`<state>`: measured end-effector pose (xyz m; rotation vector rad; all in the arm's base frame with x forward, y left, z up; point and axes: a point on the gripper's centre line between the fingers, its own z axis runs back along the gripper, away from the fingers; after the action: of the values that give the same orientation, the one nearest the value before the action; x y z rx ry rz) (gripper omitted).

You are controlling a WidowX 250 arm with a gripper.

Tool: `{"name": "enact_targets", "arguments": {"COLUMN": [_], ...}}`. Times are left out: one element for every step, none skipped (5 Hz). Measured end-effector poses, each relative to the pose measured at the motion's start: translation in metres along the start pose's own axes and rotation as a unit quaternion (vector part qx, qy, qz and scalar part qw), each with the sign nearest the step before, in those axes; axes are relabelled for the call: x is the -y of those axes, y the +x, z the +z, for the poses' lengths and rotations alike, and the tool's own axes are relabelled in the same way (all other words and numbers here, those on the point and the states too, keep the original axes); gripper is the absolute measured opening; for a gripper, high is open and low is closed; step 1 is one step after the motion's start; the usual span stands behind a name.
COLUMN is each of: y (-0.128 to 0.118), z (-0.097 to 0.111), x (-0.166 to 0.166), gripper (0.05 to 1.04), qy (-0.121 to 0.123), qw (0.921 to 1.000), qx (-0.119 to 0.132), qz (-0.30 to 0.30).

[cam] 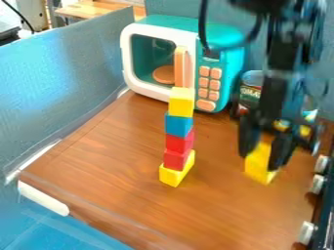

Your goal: Put the yellow block on top of the tower

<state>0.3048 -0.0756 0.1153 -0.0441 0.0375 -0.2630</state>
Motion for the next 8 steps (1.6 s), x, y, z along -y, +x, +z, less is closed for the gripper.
{"name": "enact_targets", "arguments": {"y": [0.0, -0.004, -0.003, -0.007, -0.012, -0.02, -0.028, -0.031], "z": [0.045, 0.09, 0.11, 0.109, 0.111, 0.115, 0.116, 0.11], "x": [0.004, -0.019, -0.045, -0.07, -0.082, -0.099, -0.112, -0.122], "gripper": [0.531, 0.531, 0.531, 0.531, 0.531, 0.531, 0.531, 0.531], "qy": [-0.018, -0.024, -0.026, -0.028, -0.032, -0.033, -0.034, -0.033], "qw": [0.9994, 0.9975, 0.9941, 0.9898, 0.9864, 0.981, 0.9754, 0.972], "qx": [0.031, 0.055, 0.065, 0.055, 0.052, 0.05, 0.042, 0.031], "qz": [-0.005, 0.037, 0.082, 0.128, 0.153, 0.185, 0.214, 0.23]}}
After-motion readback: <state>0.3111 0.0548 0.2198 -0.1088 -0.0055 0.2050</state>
